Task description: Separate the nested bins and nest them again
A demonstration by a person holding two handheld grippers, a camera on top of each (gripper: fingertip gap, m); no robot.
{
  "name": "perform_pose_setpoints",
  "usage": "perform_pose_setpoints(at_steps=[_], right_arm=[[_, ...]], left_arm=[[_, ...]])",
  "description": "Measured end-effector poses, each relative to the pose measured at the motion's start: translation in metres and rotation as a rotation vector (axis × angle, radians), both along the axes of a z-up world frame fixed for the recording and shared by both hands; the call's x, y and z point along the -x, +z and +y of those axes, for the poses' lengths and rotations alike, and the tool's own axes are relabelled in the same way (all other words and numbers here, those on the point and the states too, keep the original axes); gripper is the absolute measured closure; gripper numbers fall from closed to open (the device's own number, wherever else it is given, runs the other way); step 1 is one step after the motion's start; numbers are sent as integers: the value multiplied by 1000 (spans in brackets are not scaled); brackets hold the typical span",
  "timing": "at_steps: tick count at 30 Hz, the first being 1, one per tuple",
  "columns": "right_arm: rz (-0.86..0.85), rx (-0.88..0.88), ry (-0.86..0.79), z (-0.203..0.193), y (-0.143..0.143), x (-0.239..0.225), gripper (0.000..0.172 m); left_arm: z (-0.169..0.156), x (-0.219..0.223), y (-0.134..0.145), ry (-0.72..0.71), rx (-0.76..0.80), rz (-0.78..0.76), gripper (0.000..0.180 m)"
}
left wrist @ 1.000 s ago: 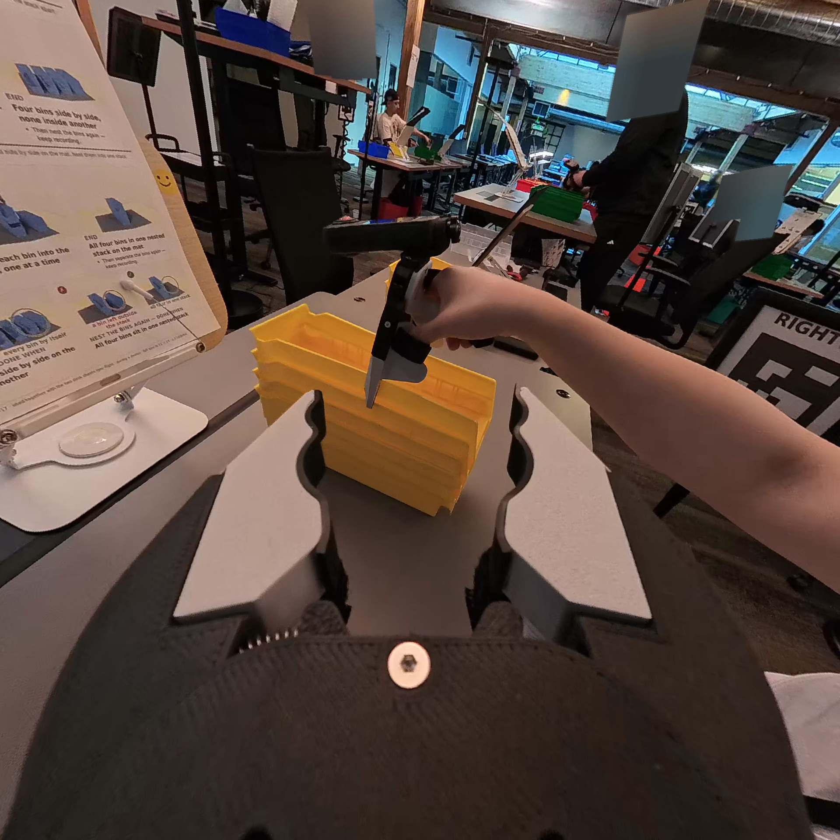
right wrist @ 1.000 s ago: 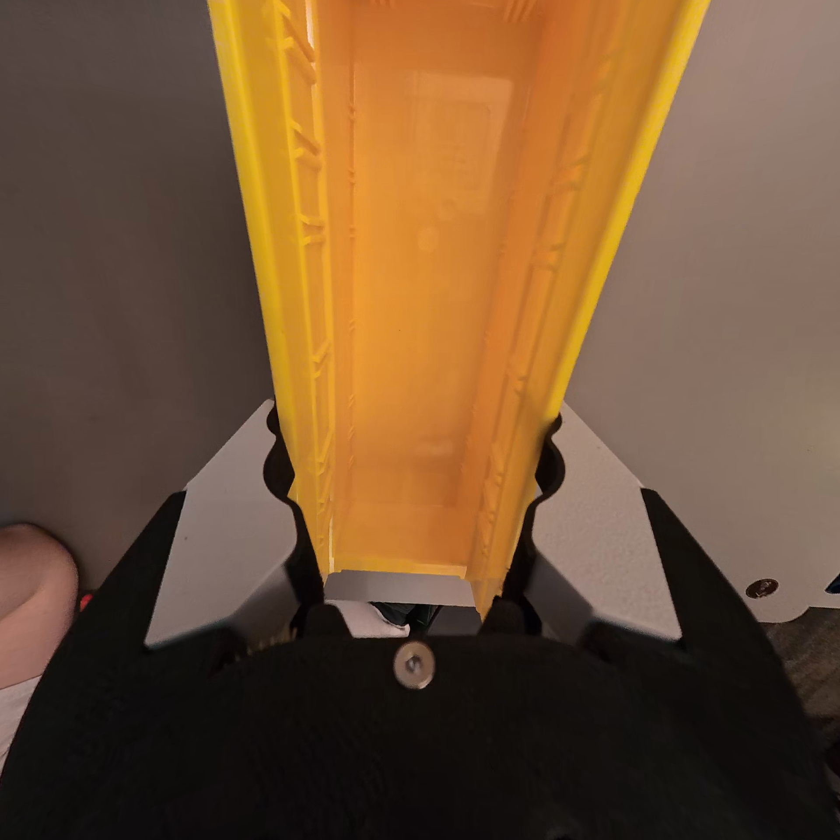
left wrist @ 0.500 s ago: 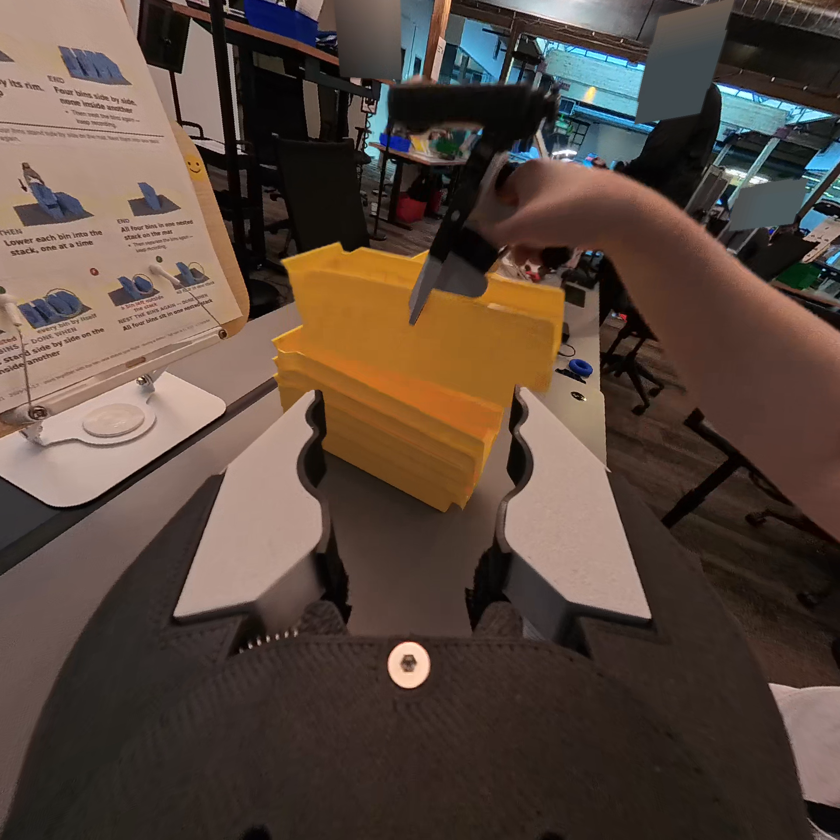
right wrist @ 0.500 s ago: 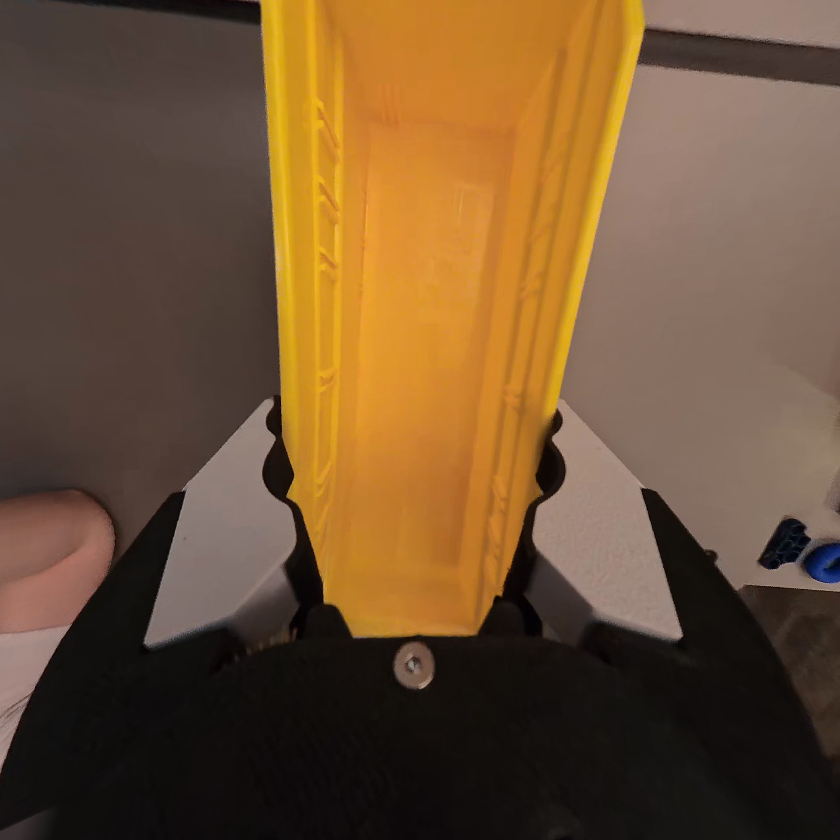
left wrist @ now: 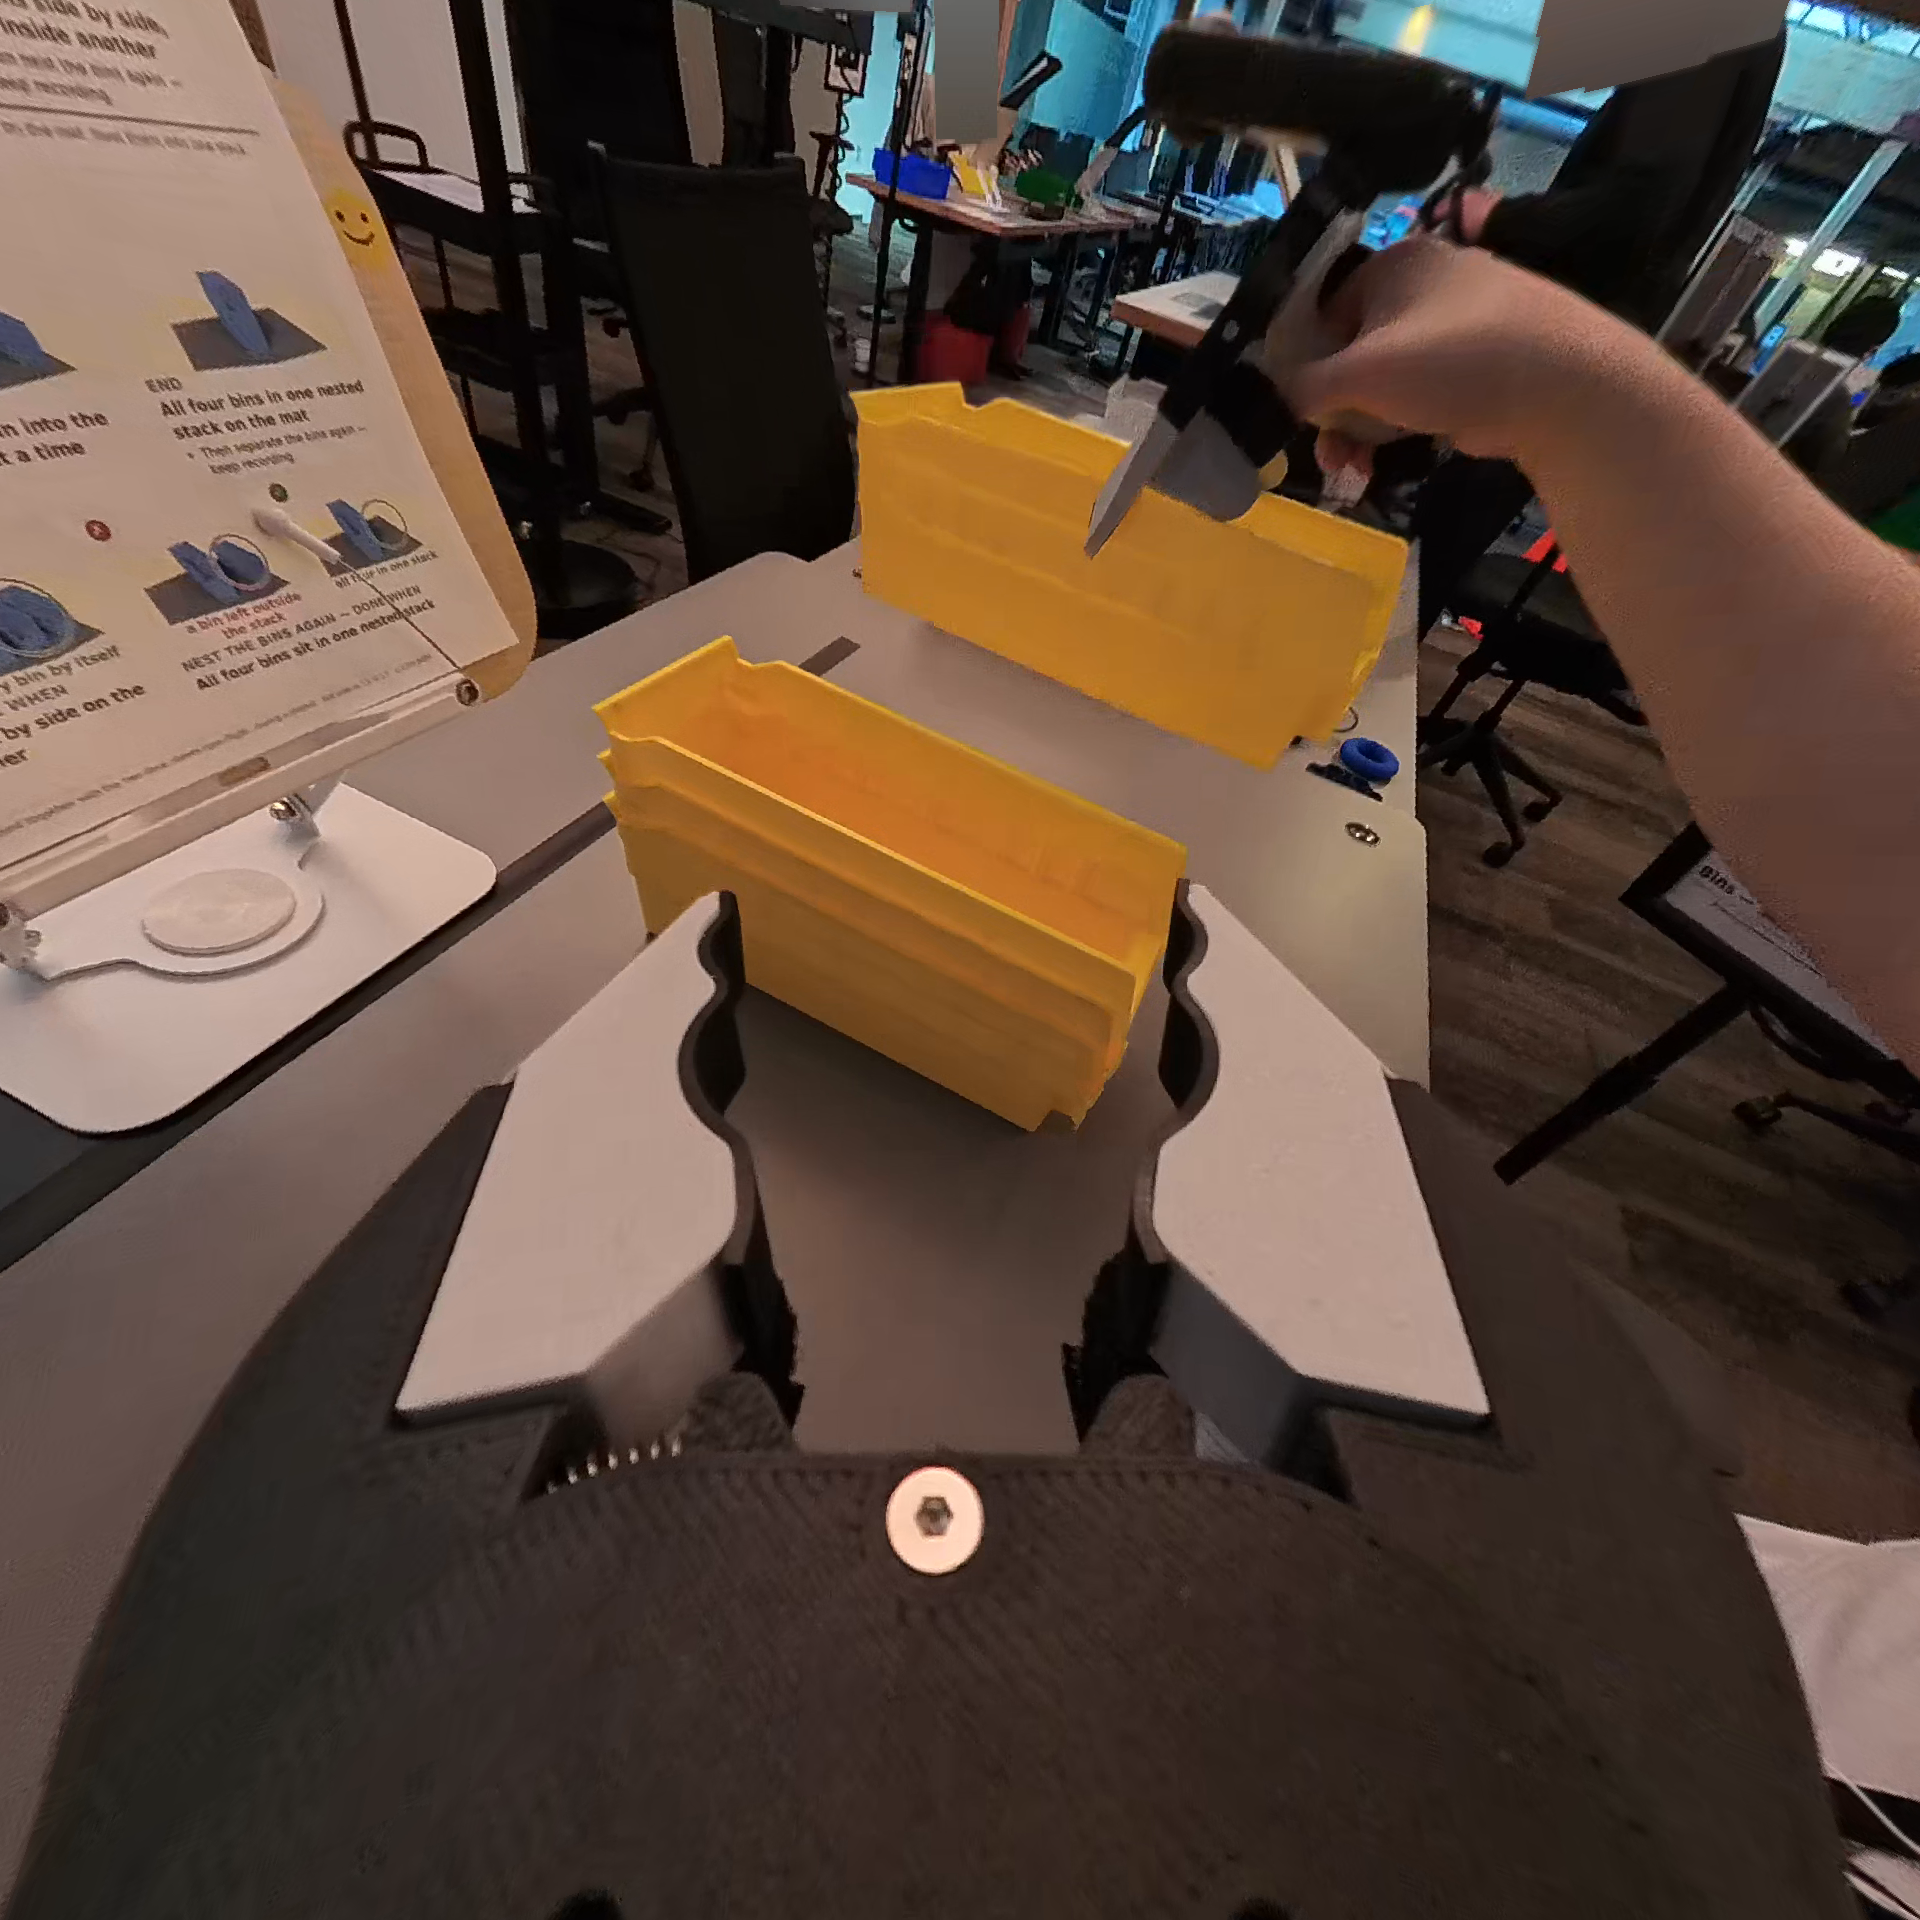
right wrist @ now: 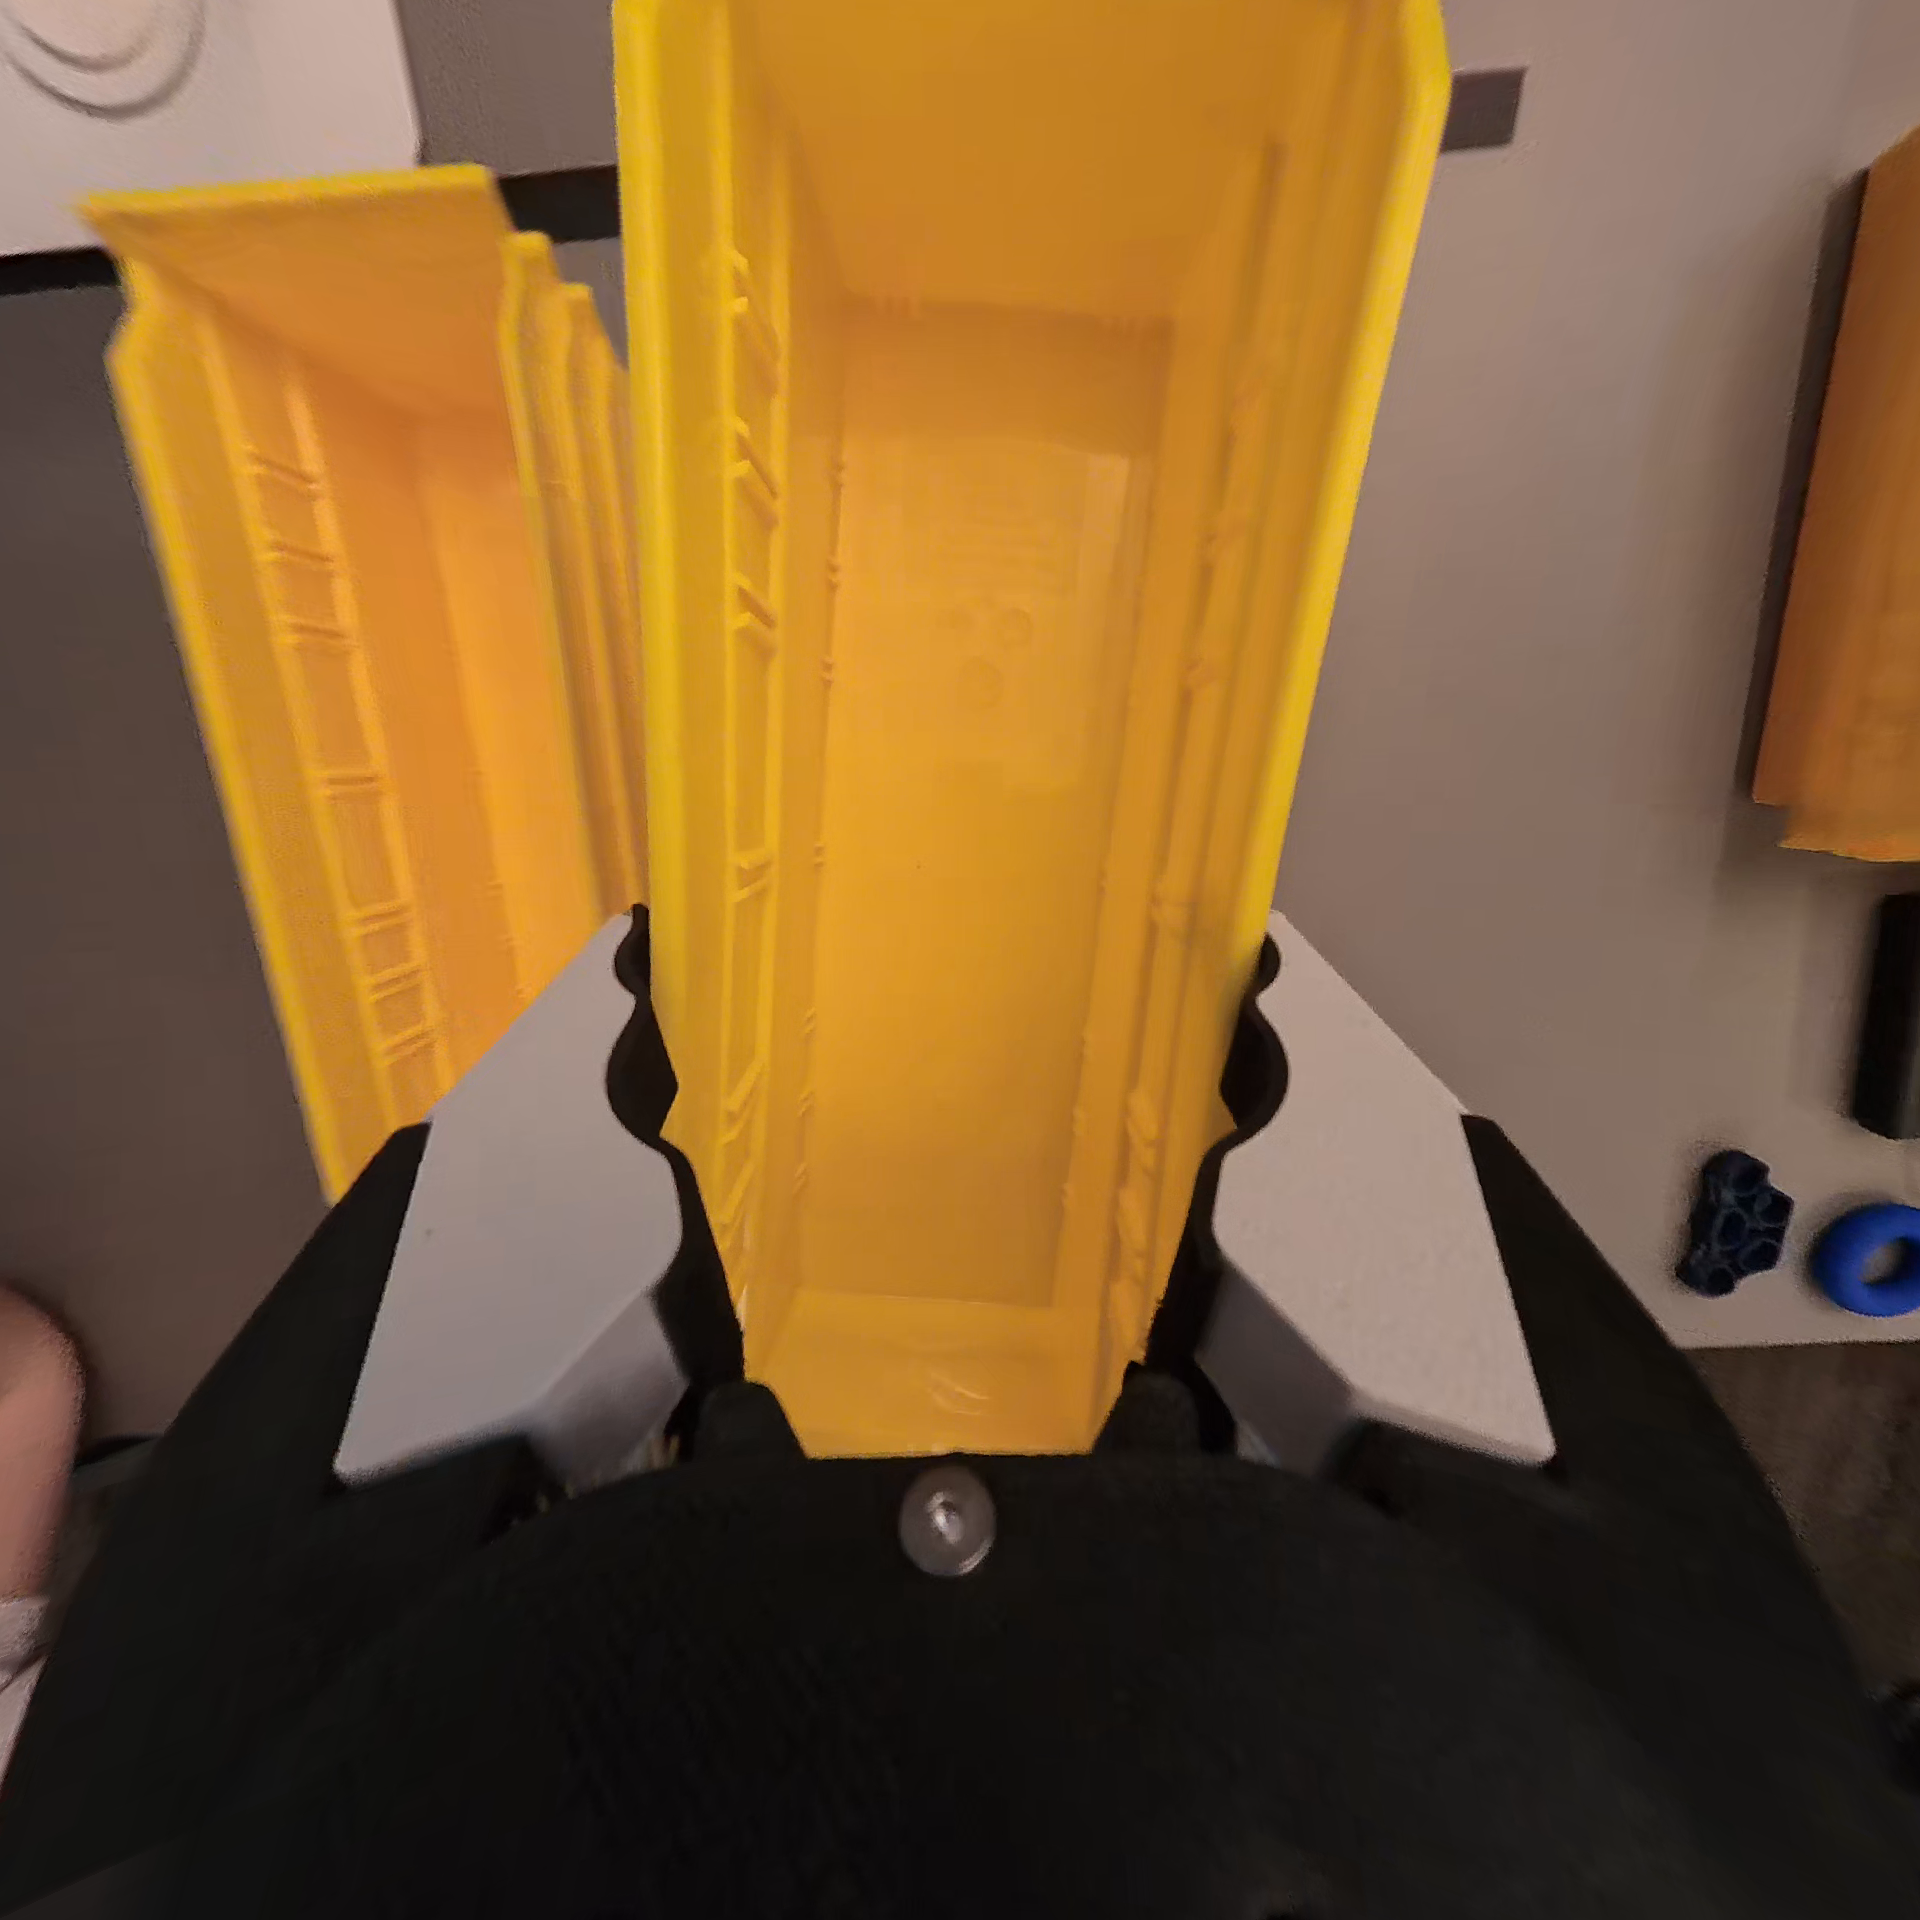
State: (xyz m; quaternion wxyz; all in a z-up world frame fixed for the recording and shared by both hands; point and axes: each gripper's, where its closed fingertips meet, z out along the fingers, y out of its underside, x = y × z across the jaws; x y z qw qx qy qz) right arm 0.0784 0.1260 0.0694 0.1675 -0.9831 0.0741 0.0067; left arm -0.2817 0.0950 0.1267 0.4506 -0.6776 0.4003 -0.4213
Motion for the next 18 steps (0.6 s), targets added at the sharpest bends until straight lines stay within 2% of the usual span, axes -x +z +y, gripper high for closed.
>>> perform_pose_setpoints(at_steps=[5, 10, 13, 18], right_arm=[[-34, 5, -9, 7, -64, -33, 62], [-9, 43, 13, 15, -121, -36, 61], [4, 43, 25, 21, -141, -33, 61], [12, 48, 37, 24, -158, -29, 57]], left_arm=[[1, -8, -7, -5, 2, 30, 99], [9, -9, -13, 11, 18, 40, 99], [14, -9, -16, 19, 30, 44, 99], [17, -9, -18, 24, 33, 52, 99]])
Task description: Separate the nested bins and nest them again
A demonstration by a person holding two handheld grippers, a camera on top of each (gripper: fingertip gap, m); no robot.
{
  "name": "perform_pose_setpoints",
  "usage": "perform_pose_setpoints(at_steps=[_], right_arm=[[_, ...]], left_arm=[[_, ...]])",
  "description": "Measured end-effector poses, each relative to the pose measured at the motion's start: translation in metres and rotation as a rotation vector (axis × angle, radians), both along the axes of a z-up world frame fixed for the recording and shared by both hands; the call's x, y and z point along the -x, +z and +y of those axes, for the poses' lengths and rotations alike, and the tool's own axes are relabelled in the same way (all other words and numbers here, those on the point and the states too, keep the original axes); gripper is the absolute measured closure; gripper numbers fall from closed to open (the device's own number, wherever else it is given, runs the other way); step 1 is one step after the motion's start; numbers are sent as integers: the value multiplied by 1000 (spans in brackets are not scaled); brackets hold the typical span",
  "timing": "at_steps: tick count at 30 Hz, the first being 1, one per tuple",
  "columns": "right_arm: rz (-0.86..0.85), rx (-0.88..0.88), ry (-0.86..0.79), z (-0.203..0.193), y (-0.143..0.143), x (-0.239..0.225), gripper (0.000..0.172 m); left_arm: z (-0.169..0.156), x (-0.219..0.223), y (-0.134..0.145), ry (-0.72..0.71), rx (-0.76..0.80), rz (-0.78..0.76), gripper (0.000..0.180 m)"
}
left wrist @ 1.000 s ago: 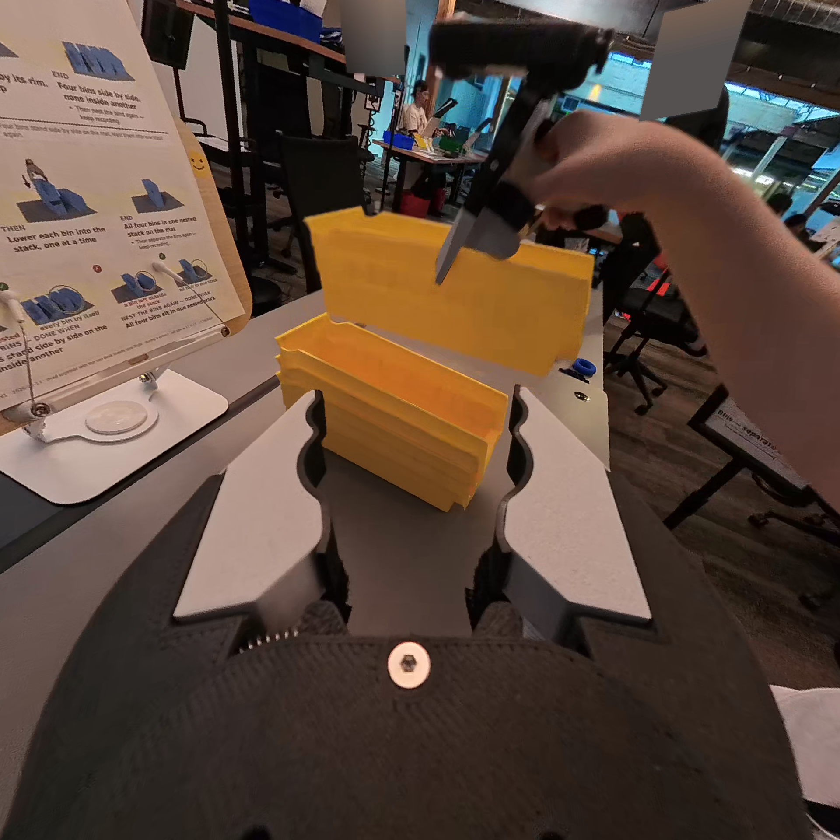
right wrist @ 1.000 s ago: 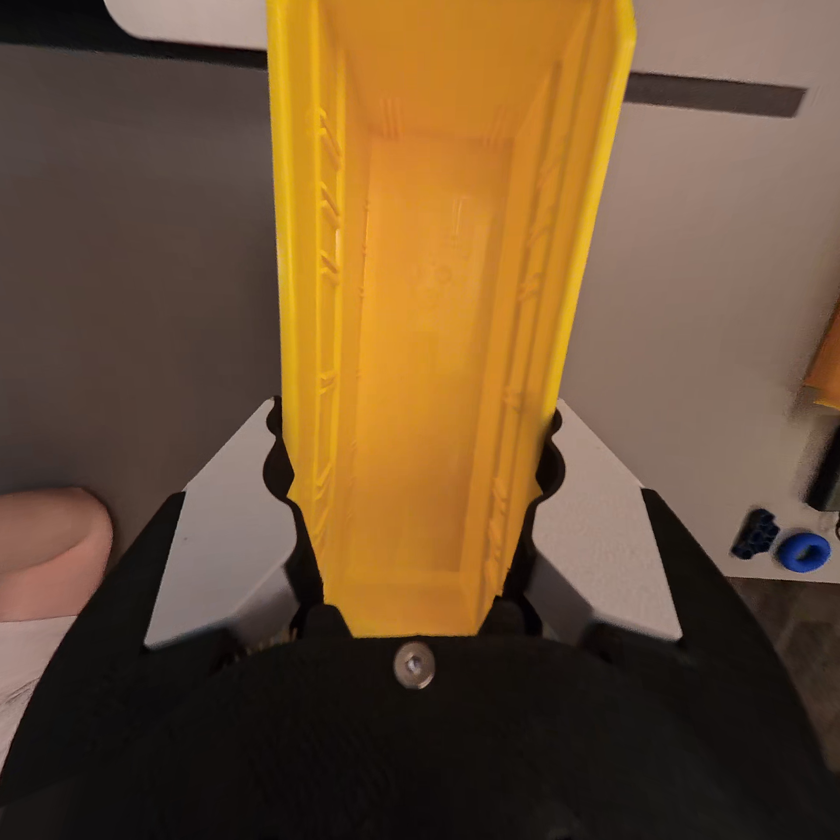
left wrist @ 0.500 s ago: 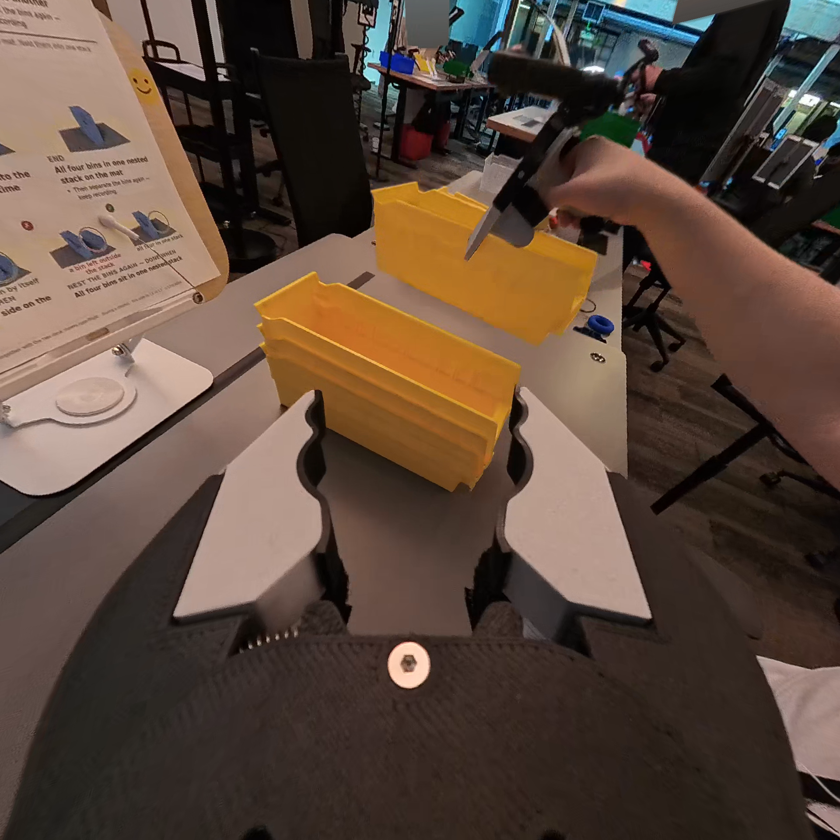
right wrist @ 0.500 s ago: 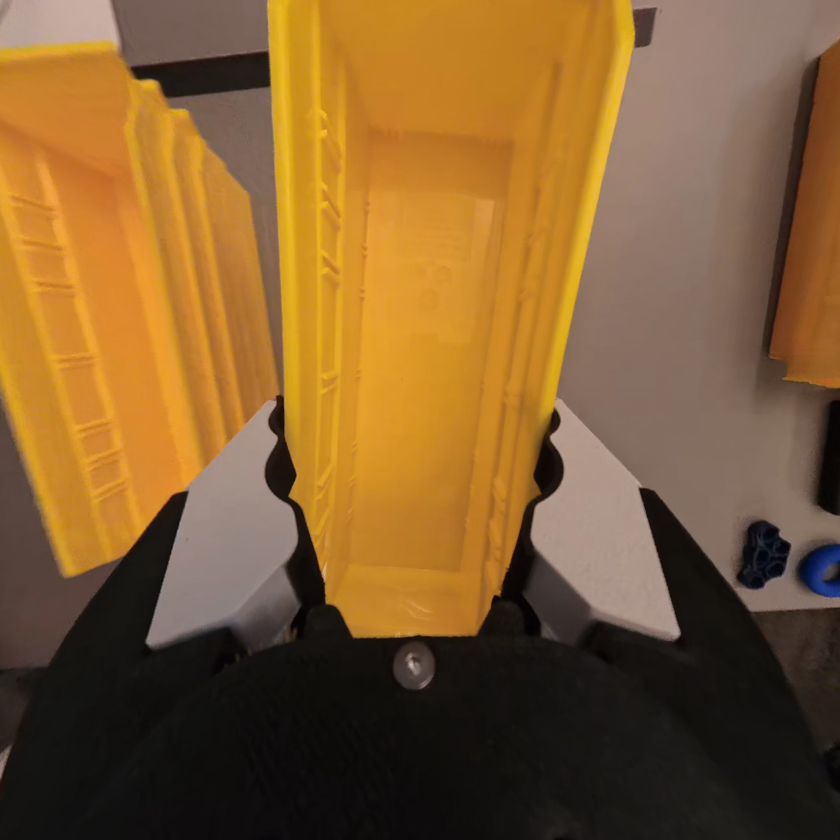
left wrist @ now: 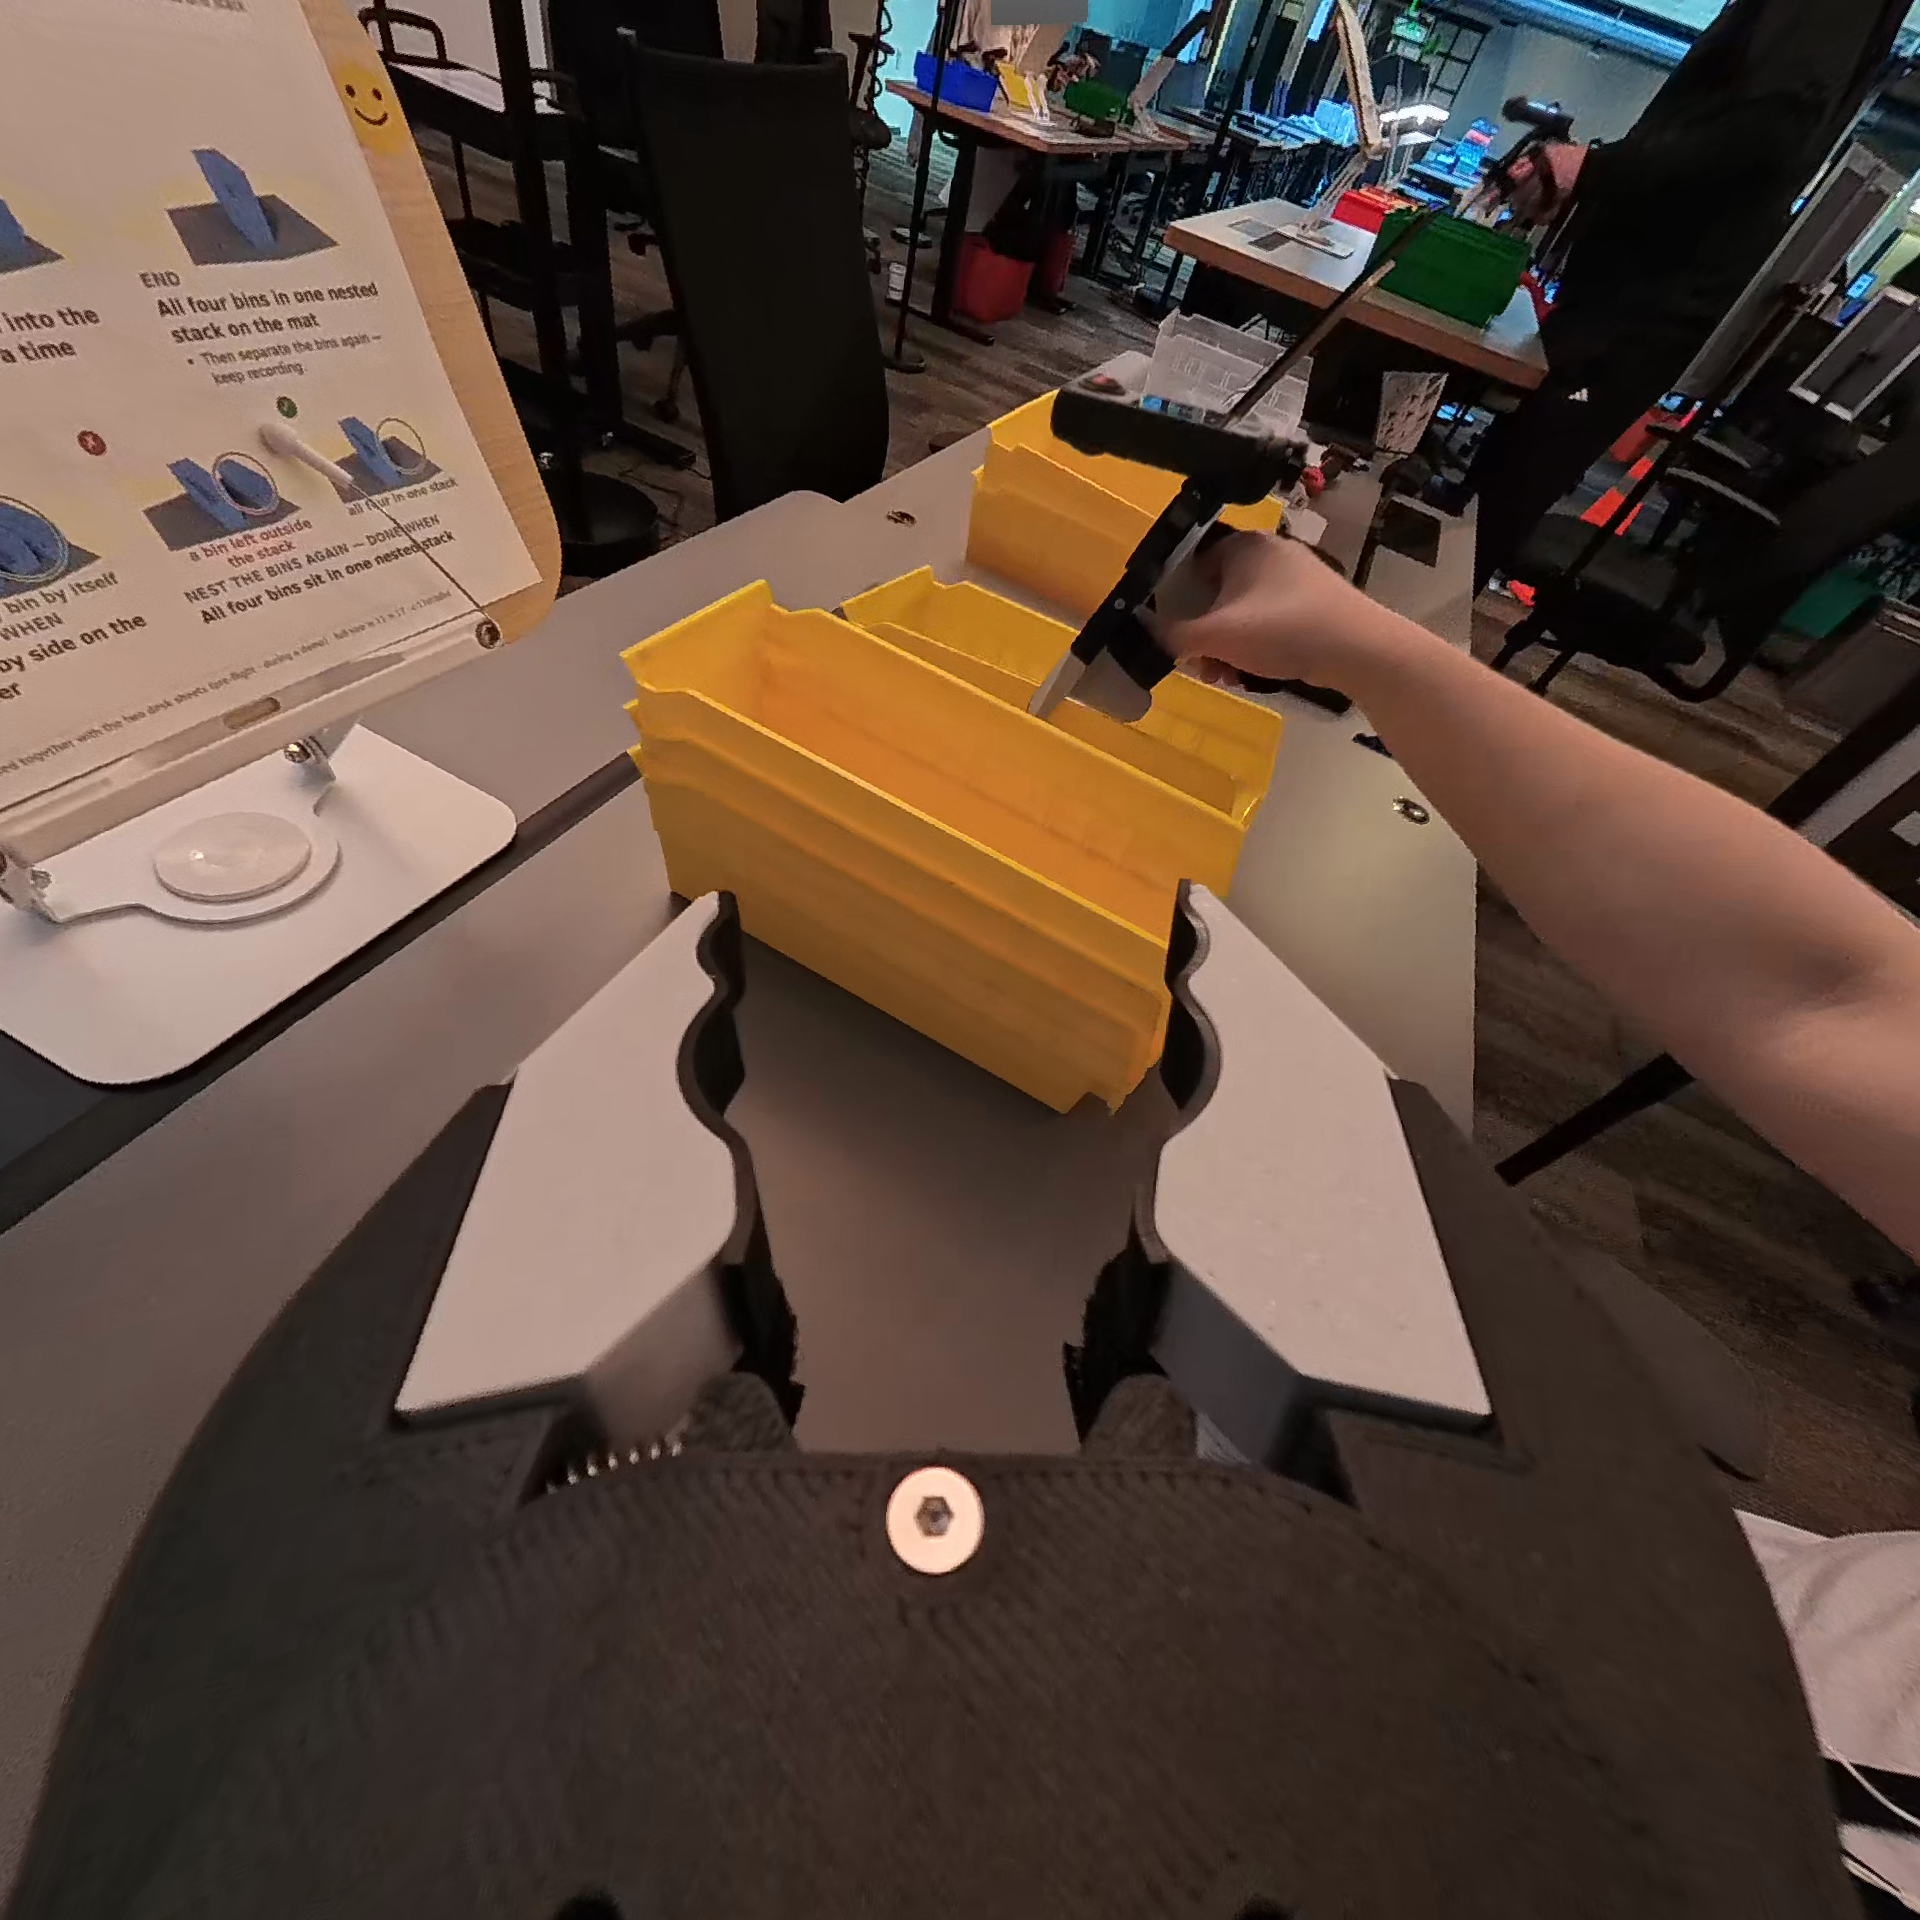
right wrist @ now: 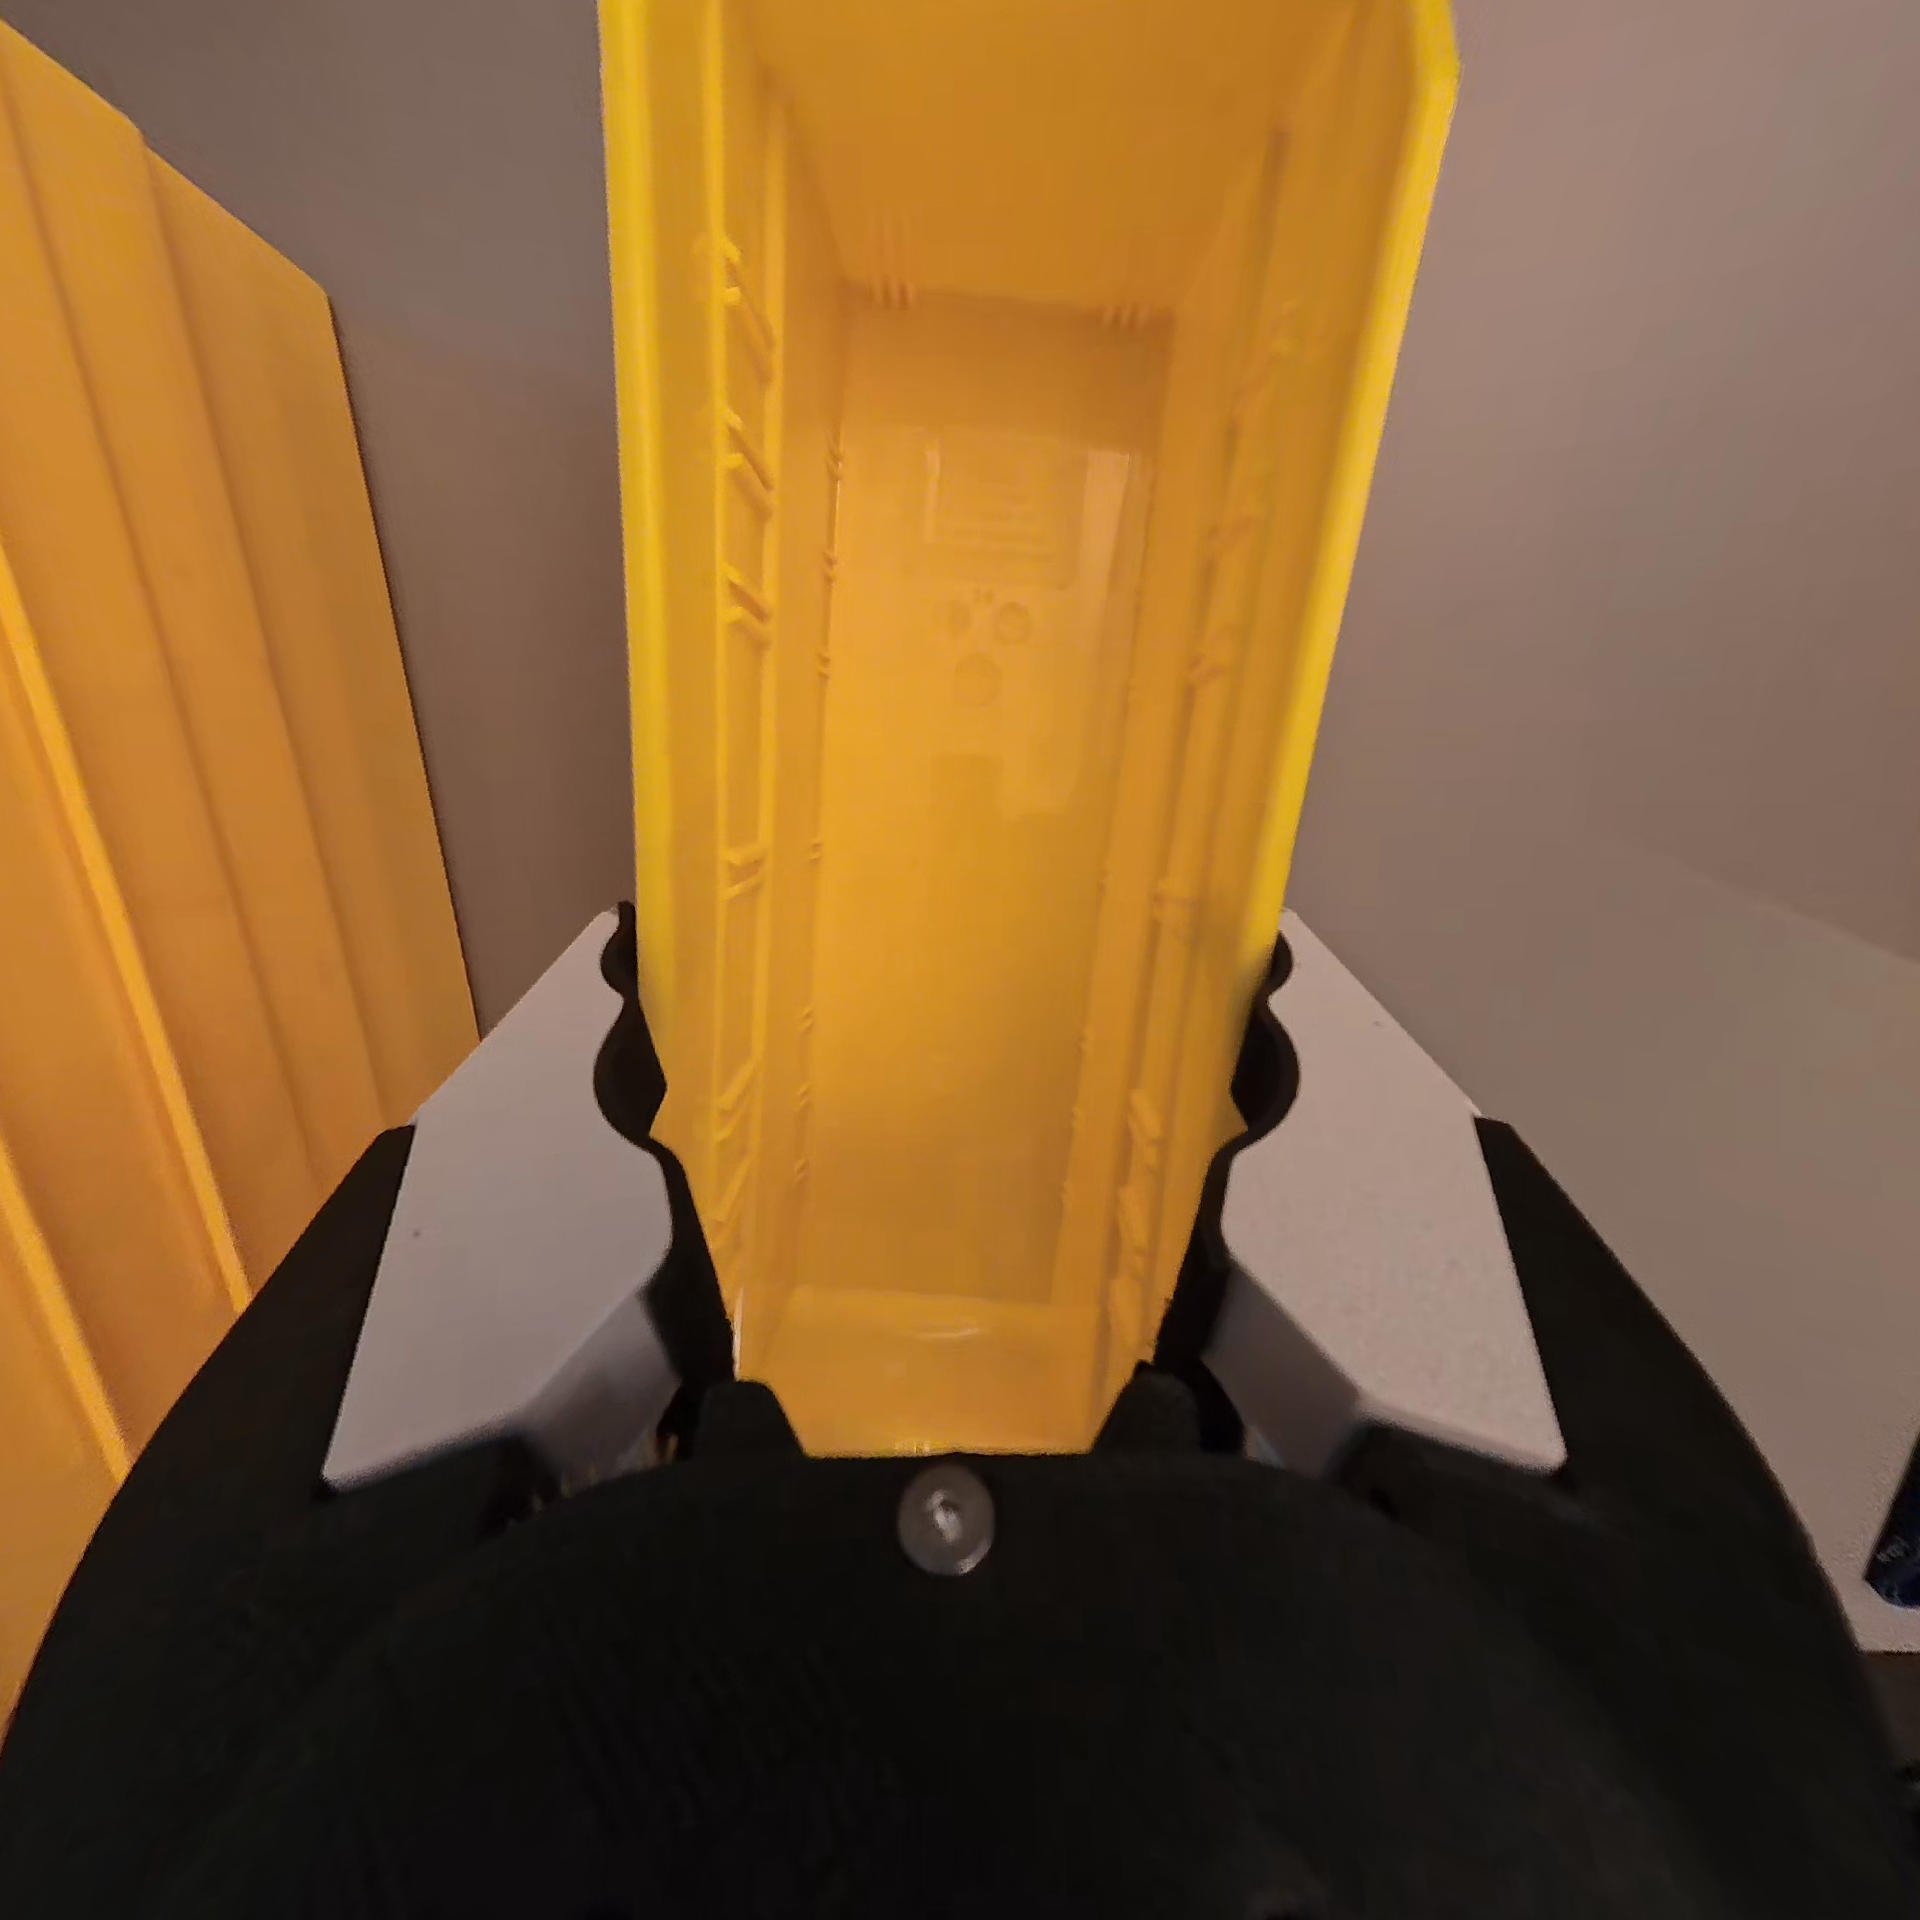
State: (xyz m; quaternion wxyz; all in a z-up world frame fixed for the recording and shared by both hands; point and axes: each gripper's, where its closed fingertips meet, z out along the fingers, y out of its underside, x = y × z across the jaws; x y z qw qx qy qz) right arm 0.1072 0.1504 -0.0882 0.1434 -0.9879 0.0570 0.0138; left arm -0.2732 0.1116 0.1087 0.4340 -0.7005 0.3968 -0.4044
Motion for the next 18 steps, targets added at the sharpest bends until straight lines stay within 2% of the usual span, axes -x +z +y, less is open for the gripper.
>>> perform_pose_setpoints(at_steps=[6, 9, 14, 18], right_arm=[[-14, 48, 0, -8, -15, 1, 44], [-28, -6, 21, -4, -5, 5, 45], [16, -226, 112, -1, 58, 17, 45], [77, -469, 185, -10, 114, 16, 47]], left_arm=[[3, -1, -4, 8, 5, 12, 98], [8, -2, -8, 27, 11, 20, 97], [17, -6, -9, 74, -2, 9, 96], [23, -19, -15, 115, 3, -50, 87]])
